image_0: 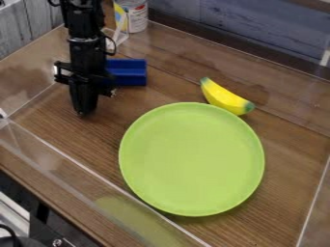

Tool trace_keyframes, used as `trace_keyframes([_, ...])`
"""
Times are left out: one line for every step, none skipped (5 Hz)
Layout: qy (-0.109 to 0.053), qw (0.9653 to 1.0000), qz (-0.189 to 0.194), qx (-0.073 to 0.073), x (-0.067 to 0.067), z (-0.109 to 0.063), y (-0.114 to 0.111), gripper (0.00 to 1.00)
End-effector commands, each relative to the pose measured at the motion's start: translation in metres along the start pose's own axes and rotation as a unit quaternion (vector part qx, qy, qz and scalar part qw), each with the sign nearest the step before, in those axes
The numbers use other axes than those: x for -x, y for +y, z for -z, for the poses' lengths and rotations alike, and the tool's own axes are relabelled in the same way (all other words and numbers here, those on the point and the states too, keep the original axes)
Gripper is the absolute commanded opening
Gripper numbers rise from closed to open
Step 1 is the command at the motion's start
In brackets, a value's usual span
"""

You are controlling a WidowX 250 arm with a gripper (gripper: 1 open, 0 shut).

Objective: Remove the blue object from inside the green plate and put it on the table

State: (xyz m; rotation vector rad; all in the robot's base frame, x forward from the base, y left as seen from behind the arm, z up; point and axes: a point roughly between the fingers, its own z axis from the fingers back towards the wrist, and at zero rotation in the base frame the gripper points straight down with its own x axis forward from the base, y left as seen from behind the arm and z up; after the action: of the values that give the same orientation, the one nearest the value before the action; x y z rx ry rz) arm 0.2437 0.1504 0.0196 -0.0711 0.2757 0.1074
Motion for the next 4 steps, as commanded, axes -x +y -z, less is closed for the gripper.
trace_keyframes([-0.015, 0.9998, 0.009, -0.005, -0.0036, -0.0125, -0.0002, 1.0])
trace_keyframes([-0.012, 0.9999, 0.012, 0.0, -0.0018, -0.0145, -0.0017, 1.0])
trace_keyframes([-0.011, 0.9998, 0.016, 0.003, -0.0025, -0.0137, -0.0023, 0.0])
trace_keyframes([-0.011, 0.9997, 0.02, 0.006, -0.0036, -0.0126, -0.0028, 0.0])
